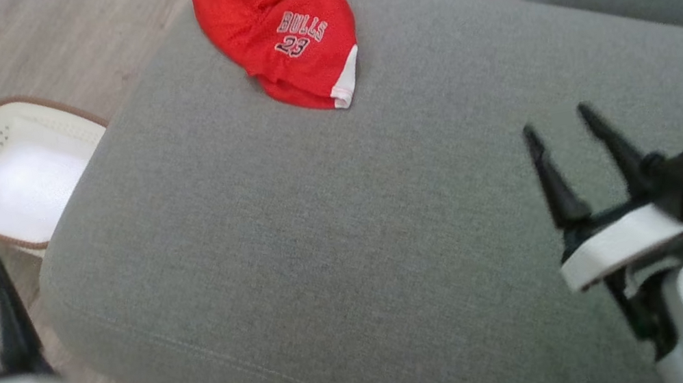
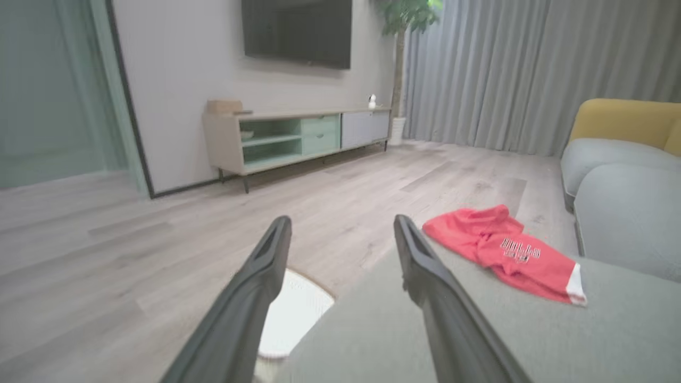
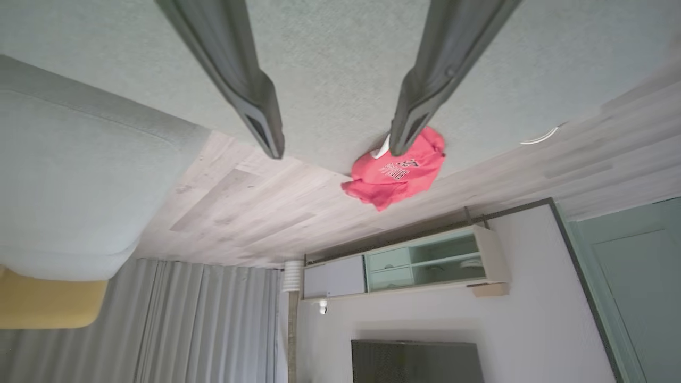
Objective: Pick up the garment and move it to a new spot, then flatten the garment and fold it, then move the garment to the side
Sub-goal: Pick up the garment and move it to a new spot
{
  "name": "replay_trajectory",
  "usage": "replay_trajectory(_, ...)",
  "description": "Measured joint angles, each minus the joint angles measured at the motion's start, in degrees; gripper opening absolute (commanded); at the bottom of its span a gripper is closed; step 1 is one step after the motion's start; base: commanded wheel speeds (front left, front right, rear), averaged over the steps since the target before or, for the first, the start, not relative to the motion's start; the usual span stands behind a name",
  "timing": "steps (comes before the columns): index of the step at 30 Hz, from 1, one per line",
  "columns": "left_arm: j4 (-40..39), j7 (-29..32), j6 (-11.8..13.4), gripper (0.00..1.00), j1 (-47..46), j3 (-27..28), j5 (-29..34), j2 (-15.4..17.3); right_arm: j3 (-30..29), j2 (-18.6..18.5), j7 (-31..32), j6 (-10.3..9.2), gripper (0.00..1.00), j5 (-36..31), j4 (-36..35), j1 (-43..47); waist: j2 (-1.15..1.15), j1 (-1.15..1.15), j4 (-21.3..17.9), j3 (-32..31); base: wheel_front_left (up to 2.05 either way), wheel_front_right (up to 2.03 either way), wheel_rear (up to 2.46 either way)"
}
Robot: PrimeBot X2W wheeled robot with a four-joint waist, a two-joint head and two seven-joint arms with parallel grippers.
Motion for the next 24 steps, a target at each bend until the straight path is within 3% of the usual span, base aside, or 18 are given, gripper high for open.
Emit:
replay_trajectory(6, 0.4, 5.6, -2.9, 1.00, -19.0, -0.1, -0.1, 3.8, -2.5, -0.1, 4.8, 0.00, 1.00, -5.1, -6.7, -2.6, 0.00, 0.00, -1.2, 4.6, 0.00, 0.00, 0.00)
replay_trajectory(10, 4.8, 8.7, -5.0, 1.00, -31.9, -1.6, -1.6, 3.8, -3.1, -0.1, 7.7, 0.00, 1.00, -8.0, -11.1, -5.6, 0.00, 0.01, -3.9, 8.9, 0.00, 0.00, 0.00)
replay_trajectory(16, 19.0, 13.9, -8.7, 1.00, -48.1, -5.1, -4.1, 0.9, -3.5, -0.2, 10.8, 0.00, 1.00, -11.2, -16.5, -7.5, 0.00, 0.02, -9.4, 15.9, 0.00, 0.00, 0.00)
replay_trajectory(20, 28.0, 15.3, -11.4, 1.00, -53.9, -7.5, -5.6, -3.3, -4.7, -0.3, 11.7, 0.00, 1.00, -12.9, -19.4, -7.5, 0.00, 0.03, -12.9, 20.8, 0.00, 0.00, 0.00)
replay_trajectory(24, 35.0, 16.3, -14.1, 1.00, -57.2, -10.6, -5.4, -5.1, -5.9, -0.3, 12.2, 0.00, 1.00, -13.6, -21.8, -7.5, -0.01, 0.03, -15.8, 25.3, 0.00, 0.00, 0.00)
